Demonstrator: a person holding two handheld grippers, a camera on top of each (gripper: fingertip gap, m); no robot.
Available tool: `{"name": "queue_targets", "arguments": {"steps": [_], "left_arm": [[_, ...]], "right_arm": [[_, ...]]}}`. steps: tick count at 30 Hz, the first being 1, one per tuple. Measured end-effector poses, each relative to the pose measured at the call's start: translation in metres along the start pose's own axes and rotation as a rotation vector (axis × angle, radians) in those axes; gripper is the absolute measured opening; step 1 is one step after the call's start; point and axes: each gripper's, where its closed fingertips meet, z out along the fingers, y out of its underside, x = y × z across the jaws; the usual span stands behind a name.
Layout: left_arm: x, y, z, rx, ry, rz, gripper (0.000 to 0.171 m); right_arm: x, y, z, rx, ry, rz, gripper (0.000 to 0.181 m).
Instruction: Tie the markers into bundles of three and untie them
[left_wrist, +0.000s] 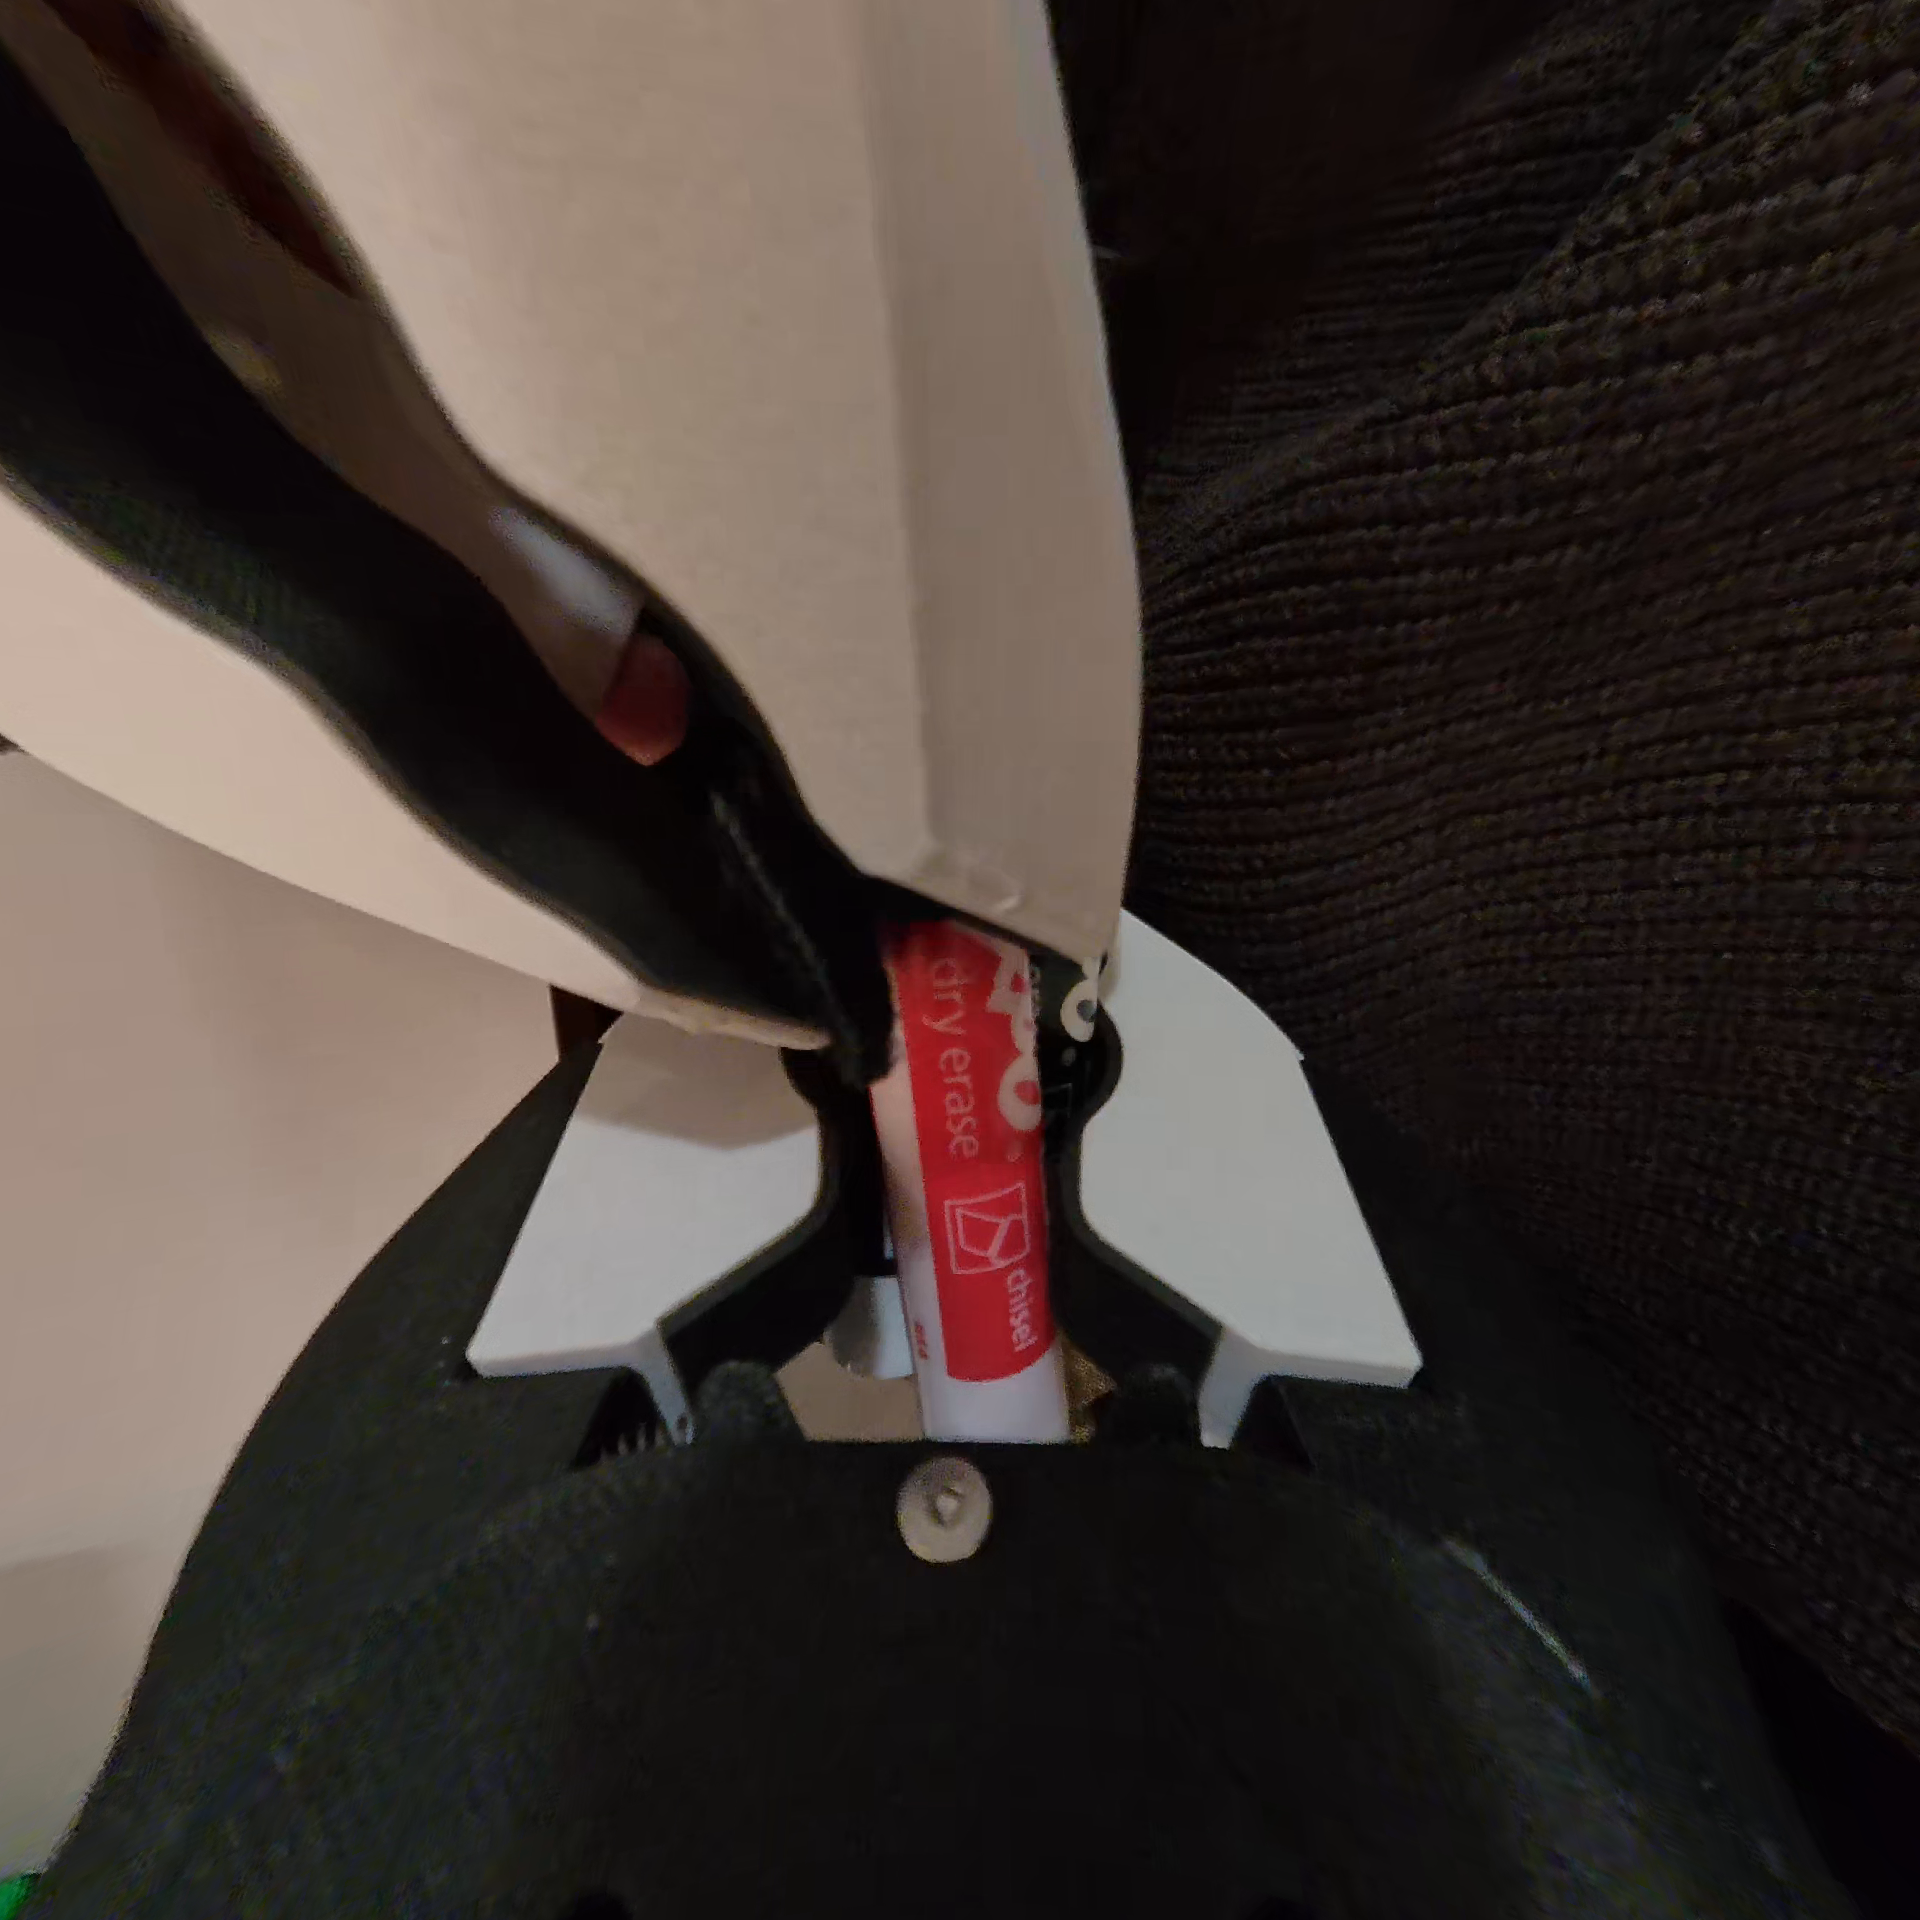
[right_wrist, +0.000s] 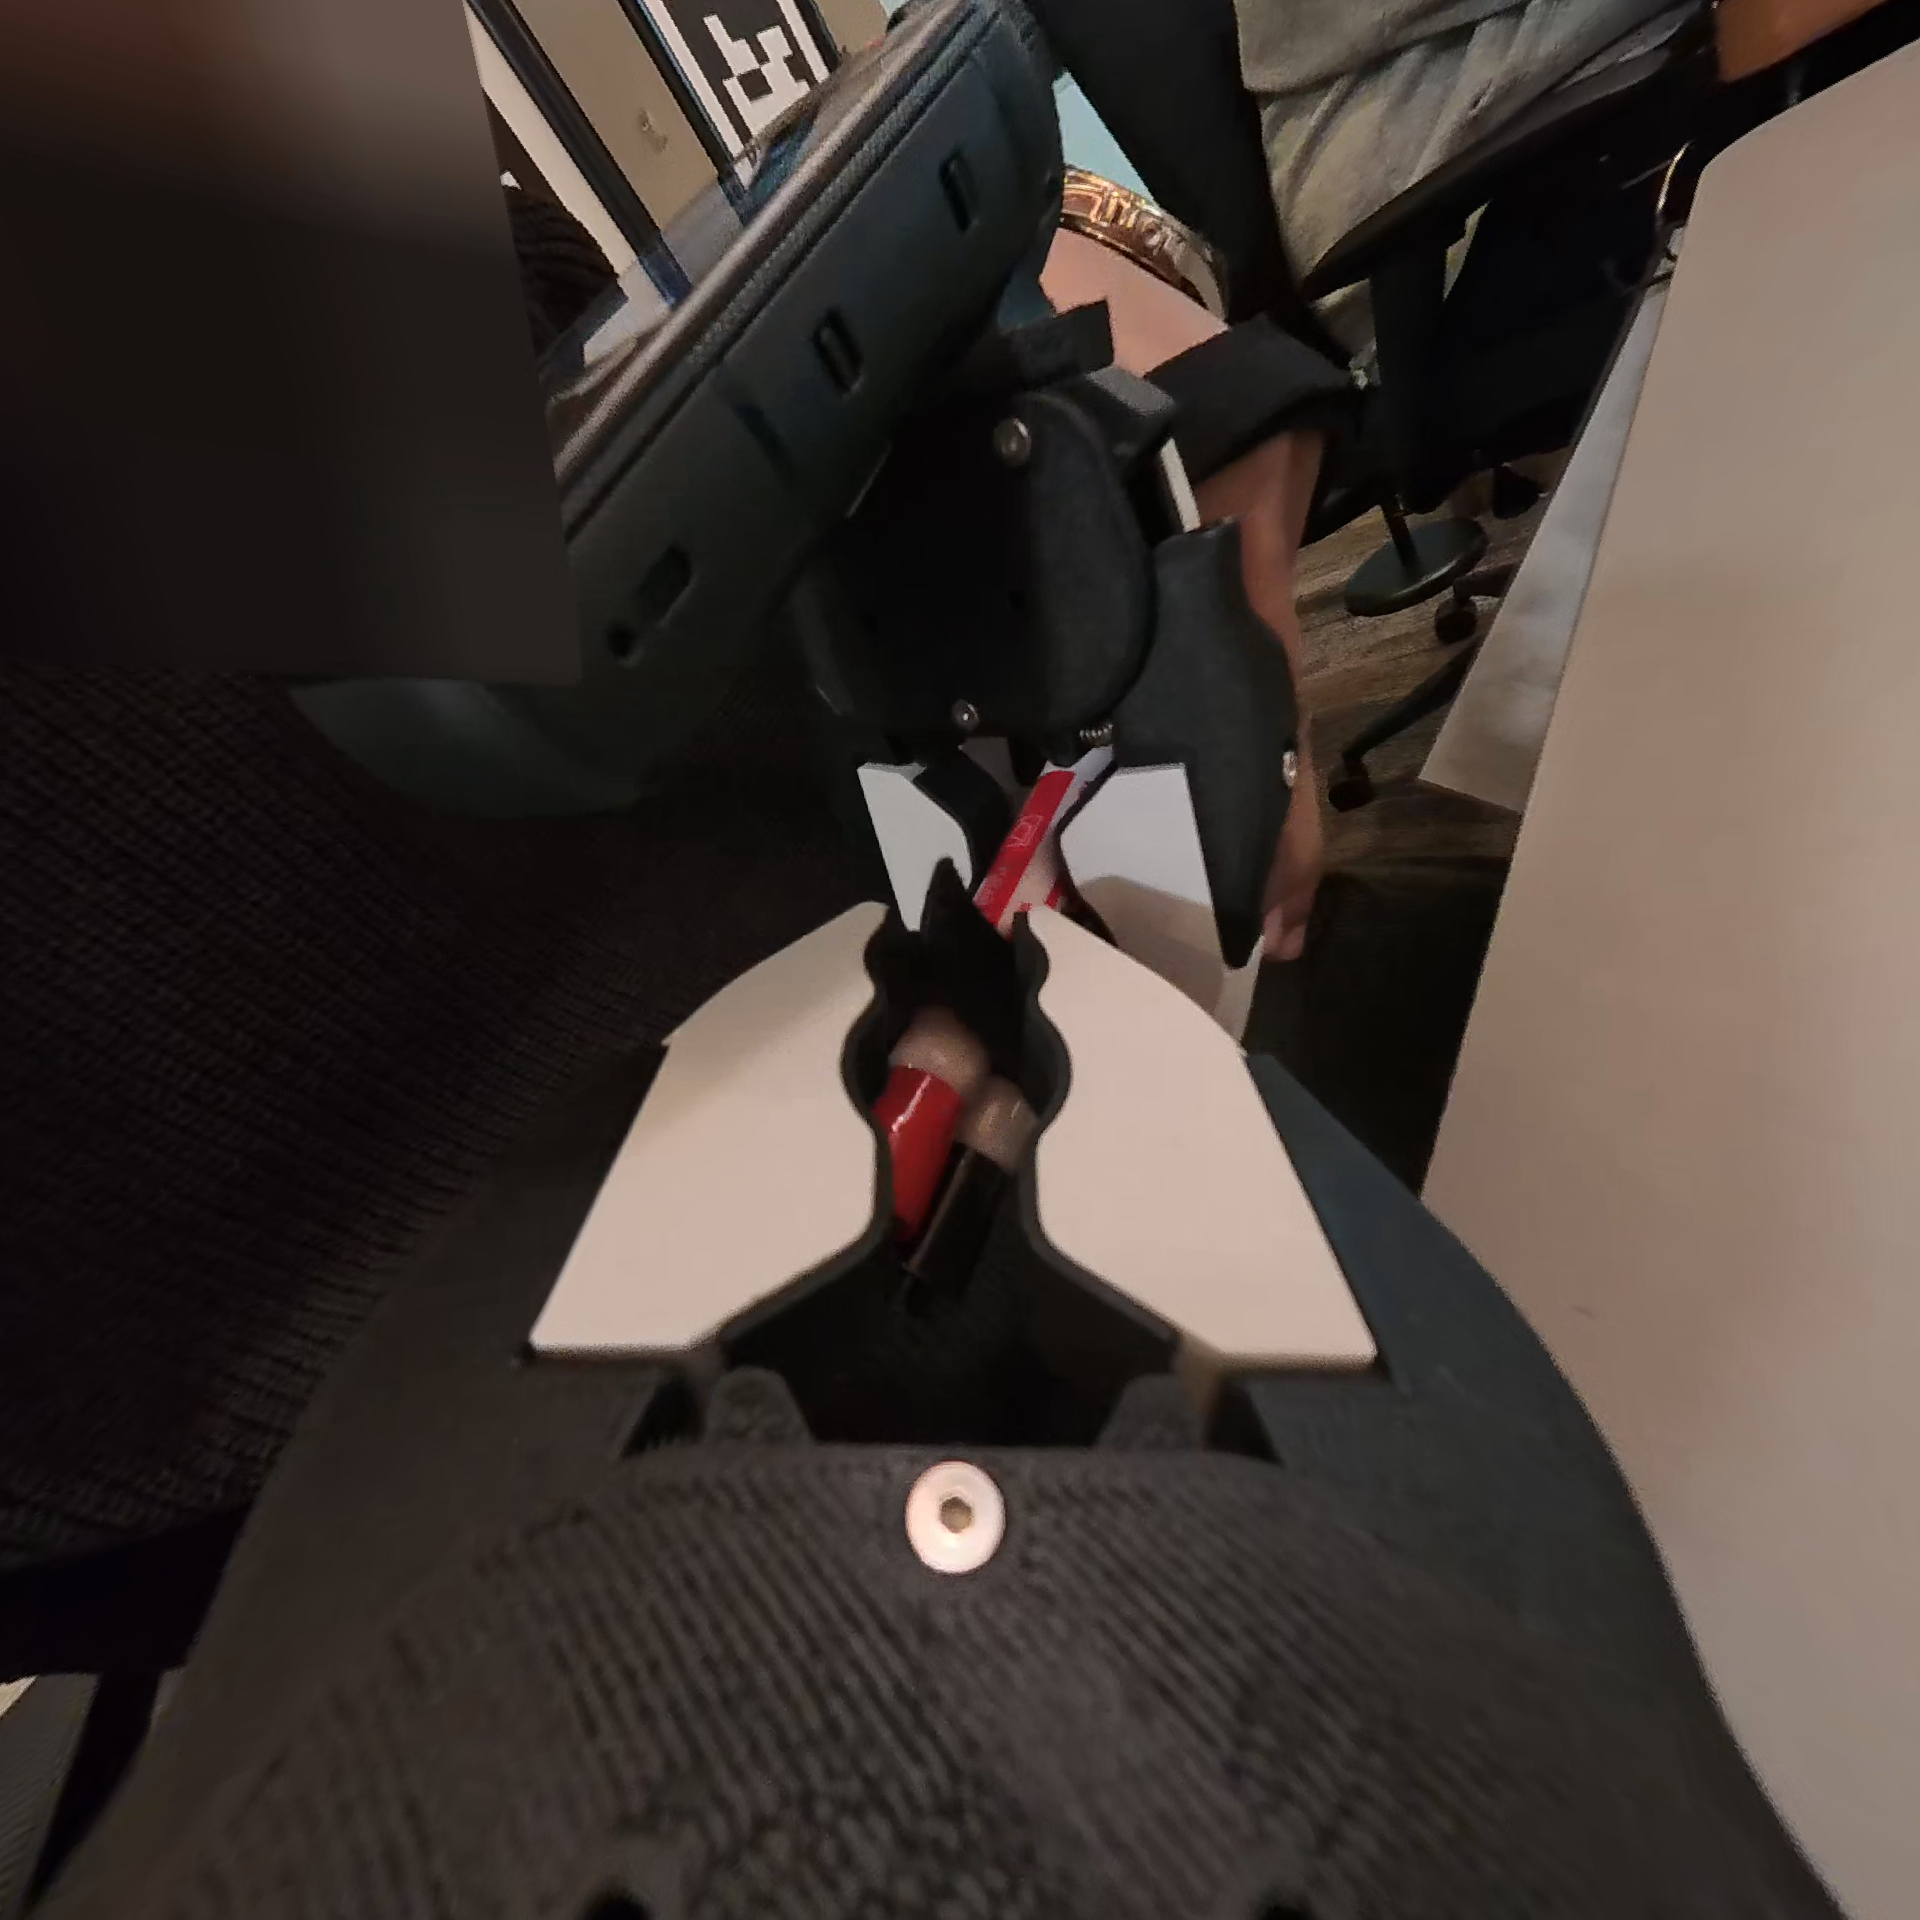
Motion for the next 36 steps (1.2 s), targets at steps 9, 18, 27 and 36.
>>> {"name": "queue_targets", "arguments": {"steps": [9,18,27,36], "left_arm": [[0.004,0.000,0.001,-0.008,0.009,0.014,0.044],[0.005,0.000,0.001,-0.012,0.014,0.005,0.044],[0.001,0.002,0.001,-0.021,-0.004,-0.010,0.043],[-0.001,0.004,0.002,-0.041,-0.025,-0.011,0.045]], "right_arm": [[0.002,0.006,0.001,-0.050,0.027,-0.034,0.023],[0.006,0.005,0.001,-0.054,0.071,-0.045,0.016],[0.007,0.006,-0.001,-0.143,0.191,-0.105,0.013],[0.010,0.003,-0.001,-0.172,0.265,-0.193,0.003]]}}
